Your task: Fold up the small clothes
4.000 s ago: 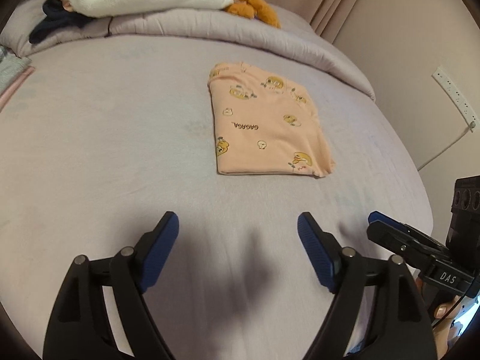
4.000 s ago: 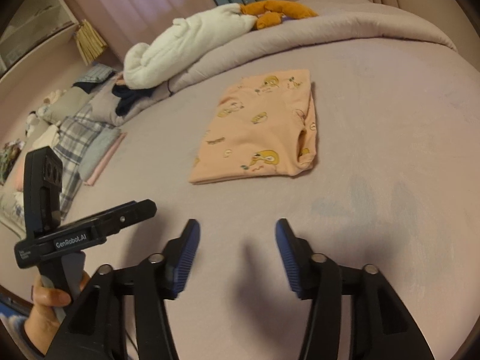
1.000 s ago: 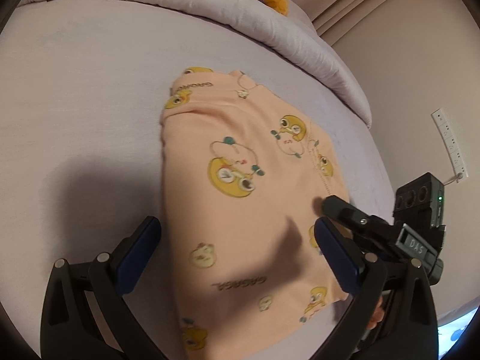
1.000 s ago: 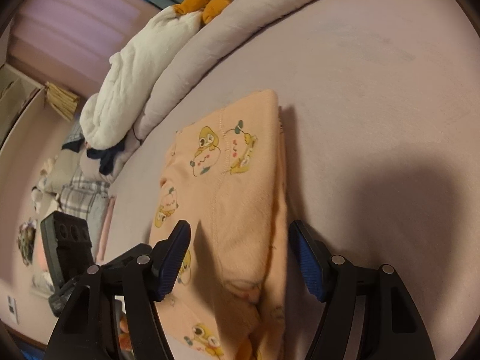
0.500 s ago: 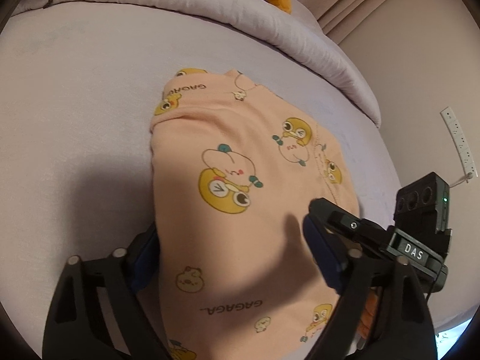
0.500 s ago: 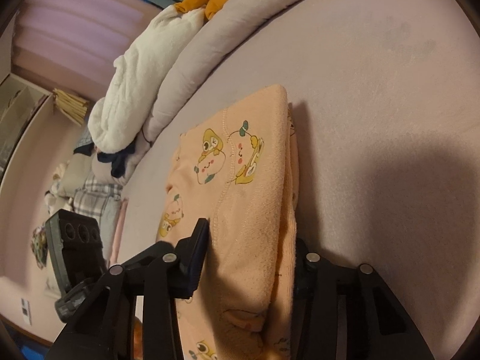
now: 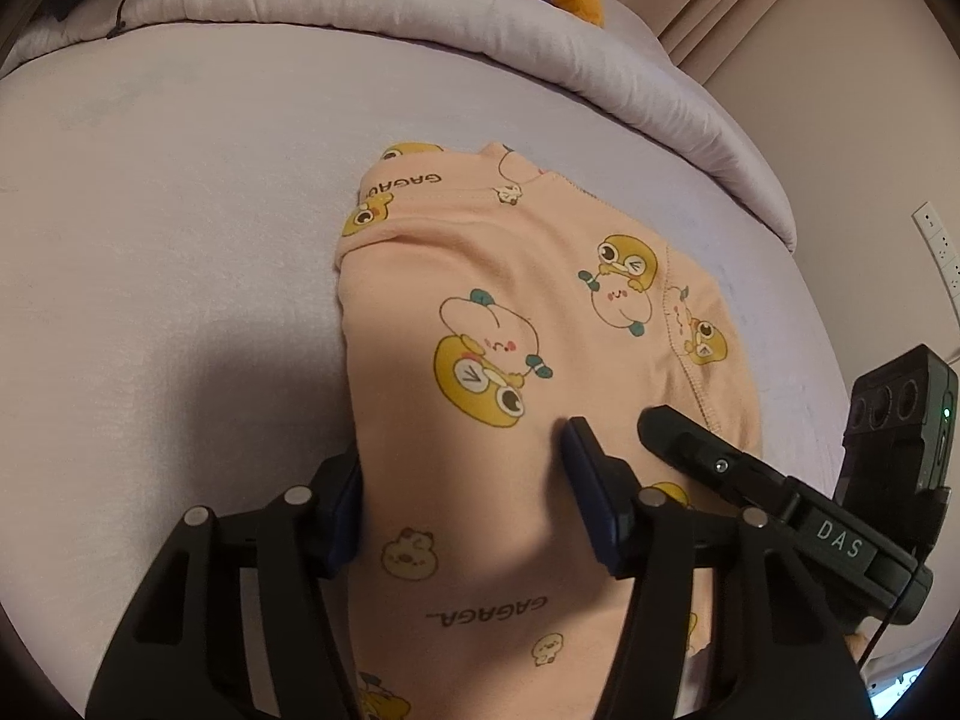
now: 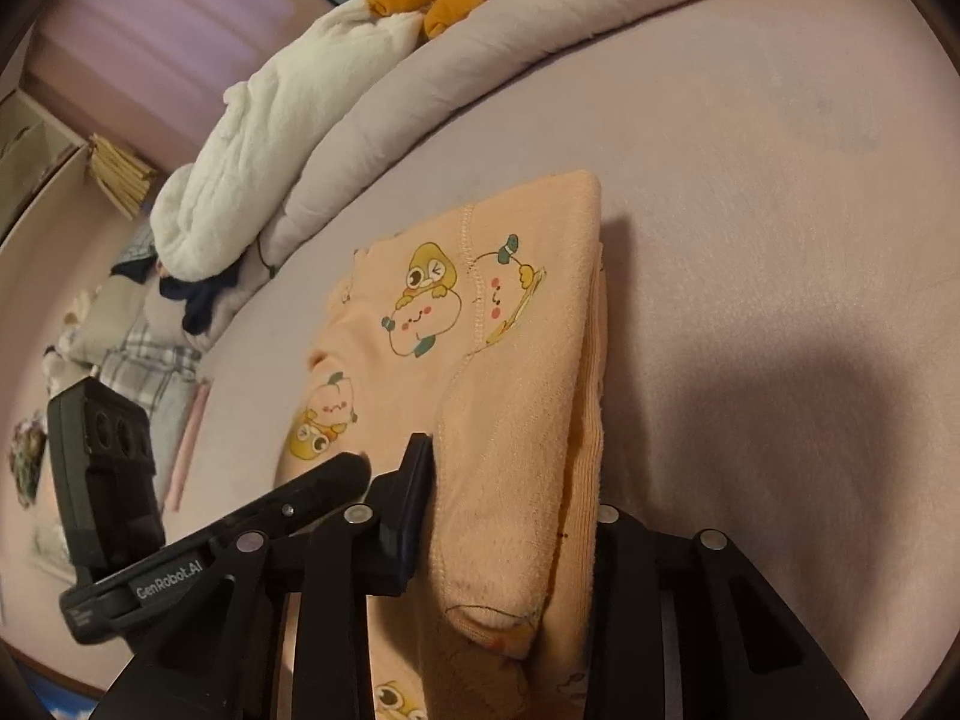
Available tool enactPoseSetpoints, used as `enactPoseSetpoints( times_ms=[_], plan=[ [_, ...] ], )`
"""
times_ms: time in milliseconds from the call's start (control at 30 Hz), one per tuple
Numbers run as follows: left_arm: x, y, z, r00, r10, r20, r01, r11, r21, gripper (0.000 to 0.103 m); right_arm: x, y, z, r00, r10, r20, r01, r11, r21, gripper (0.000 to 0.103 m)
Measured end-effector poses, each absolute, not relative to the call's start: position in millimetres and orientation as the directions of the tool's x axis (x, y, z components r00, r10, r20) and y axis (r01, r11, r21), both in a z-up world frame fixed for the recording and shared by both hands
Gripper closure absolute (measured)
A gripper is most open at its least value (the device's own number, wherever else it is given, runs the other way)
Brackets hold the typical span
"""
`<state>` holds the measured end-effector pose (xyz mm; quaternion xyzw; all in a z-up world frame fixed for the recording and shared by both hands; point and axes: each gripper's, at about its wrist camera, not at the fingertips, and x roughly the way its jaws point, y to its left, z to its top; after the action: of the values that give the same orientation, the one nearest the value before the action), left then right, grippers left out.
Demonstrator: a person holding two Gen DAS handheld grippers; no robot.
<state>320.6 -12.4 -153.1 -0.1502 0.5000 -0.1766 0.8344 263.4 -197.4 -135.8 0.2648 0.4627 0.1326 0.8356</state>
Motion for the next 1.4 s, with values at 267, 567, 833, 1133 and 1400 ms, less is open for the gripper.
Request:
enactPoseSetpoints(
  times_ms=[267,567,833,1133,1400],
  plan=[
    [319,-11,-149,0.446,-0.444,-0.777,0.139,0.892,-0.43,0.06,258,-193,-130,0.575,0.441,-0.69,0.015,0.837,0.548,0.077],
    [303,-15,-134,0.46,-0.449,-0.766,0.169,0.891,-0.42,0.073,236,-179,-111,0.611,0.448,-0.653,-0.05,0.845,0.532,0.079],
    [260,-26,-126,0.456,-0.458,-0.763,0.203,0.888,-0.412,0.075,206,-177,-106,0.605,0.464,-0.647,-0.068,0.84,0.539,0.079],
    [209,-20,-126,0.446,-0.456,-0.77,0.221,0.89,-0.399,0.075,171,-166,-99,0.589,0.485,-0.647,-0.101,0.837,0.537,0.079],
    [185,-15,-121,0.471,-0.444,-0.762,0.226,0.896,-0.383,0.075,144,-153,-93,0.58,0.517,-0.629,-0.139,0.824,0.549,0.079]
  ],
)
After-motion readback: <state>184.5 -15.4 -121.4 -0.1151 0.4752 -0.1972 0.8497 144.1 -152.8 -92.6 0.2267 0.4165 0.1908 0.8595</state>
